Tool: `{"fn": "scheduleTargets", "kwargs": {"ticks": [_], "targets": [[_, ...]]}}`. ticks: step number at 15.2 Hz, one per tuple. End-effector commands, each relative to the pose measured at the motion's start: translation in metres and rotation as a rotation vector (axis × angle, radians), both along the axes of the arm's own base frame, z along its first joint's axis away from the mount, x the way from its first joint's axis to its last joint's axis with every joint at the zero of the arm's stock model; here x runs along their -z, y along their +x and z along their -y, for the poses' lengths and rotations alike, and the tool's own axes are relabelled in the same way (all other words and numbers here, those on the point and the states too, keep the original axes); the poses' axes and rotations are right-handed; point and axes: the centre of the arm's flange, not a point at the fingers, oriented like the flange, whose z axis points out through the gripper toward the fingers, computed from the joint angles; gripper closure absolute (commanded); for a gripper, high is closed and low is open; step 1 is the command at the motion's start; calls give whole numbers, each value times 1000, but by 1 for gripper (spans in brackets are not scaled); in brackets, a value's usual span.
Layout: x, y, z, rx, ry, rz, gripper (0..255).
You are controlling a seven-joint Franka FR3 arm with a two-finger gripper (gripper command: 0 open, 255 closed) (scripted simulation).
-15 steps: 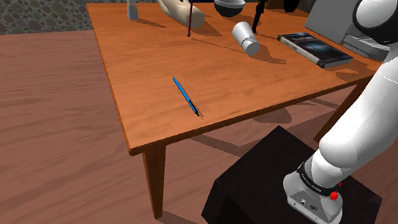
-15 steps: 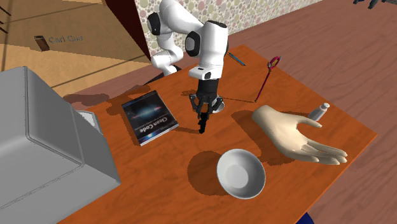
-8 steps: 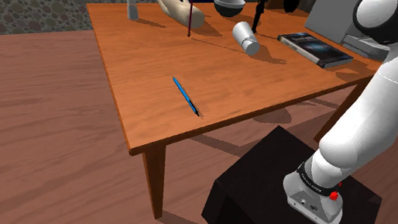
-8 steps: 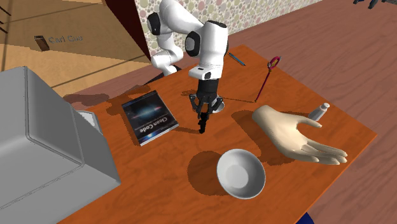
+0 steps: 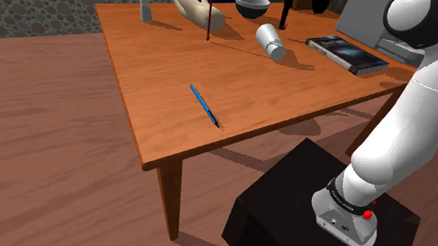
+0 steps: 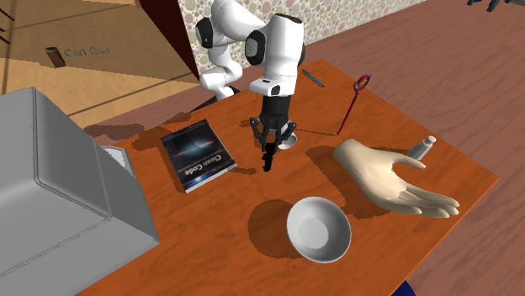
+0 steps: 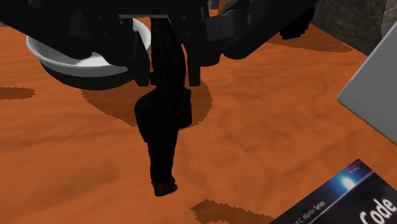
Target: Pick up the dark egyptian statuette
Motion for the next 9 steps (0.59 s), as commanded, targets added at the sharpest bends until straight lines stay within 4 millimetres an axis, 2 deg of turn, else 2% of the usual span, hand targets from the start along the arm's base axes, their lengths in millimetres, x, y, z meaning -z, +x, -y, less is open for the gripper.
{"fn": "scheduleTargets", "kwargs": {"ticks": [1,9], "targets": [[-11,0,0,0,0,0,255],[-49,0,0,0,0,0,255]]}}
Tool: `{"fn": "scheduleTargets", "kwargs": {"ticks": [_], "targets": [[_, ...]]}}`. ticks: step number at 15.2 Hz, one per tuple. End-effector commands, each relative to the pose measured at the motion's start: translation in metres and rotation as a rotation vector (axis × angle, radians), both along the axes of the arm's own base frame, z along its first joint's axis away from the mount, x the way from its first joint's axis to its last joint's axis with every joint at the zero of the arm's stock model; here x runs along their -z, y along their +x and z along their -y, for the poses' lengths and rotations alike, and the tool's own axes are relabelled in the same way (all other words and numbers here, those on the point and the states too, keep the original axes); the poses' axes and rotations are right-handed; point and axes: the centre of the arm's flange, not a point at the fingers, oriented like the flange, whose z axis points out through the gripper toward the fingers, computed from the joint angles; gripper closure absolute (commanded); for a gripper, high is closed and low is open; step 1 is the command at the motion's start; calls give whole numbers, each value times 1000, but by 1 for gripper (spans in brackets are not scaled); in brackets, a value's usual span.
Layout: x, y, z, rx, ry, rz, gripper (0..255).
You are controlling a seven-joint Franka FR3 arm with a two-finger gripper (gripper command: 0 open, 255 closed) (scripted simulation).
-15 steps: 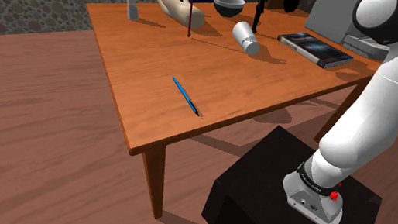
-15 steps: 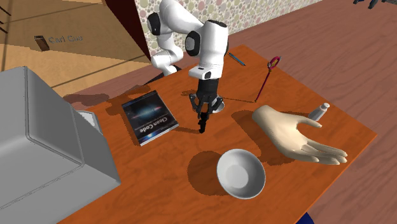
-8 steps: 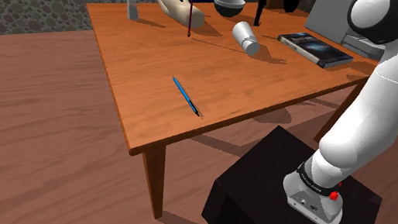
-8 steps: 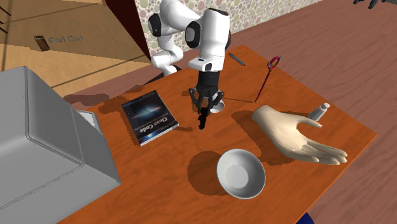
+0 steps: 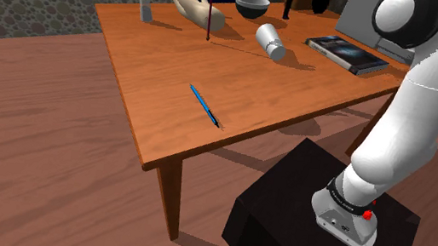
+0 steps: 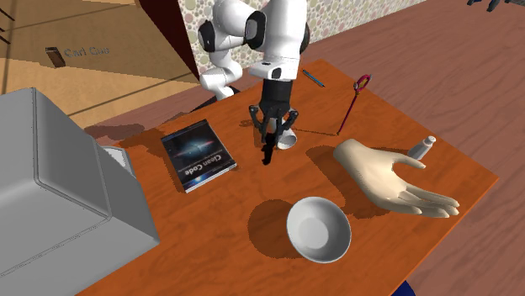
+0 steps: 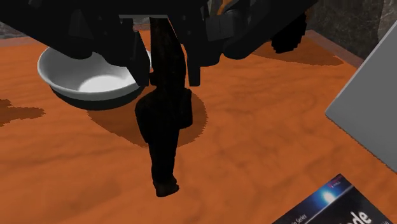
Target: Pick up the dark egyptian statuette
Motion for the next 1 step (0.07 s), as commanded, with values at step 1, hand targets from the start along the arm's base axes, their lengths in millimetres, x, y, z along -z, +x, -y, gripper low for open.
{"fn": "scheduleTargets", "kwargs": {"ticks": [1], "targets": [[-3,0,0,0,0,0,255]]}}
